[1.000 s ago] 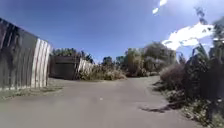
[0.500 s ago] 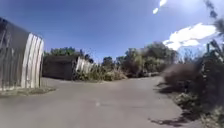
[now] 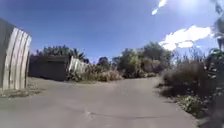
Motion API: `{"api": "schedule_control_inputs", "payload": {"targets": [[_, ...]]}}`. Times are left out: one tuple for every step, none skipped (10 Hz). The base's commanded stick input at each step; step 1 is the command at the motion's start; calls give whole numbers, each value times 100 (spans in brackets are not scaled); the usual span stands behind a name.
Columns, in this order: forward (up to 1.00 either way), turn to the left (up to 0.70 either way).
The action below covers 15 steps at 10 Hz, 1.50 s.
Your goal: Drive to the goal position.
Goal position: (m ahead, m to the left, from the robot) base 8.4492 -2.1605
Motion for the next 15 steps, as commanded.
{"api": "schedule_control_inputs", "payload": {"targets": [[100,0],[100,0],[100,0],[100,0],[100,0],[100,-3],[100,-17],[100,-30],[100,-31],[100,-19],[100,-7],[100,-1],[100,-2],[100,-4],[100,-37]]}}
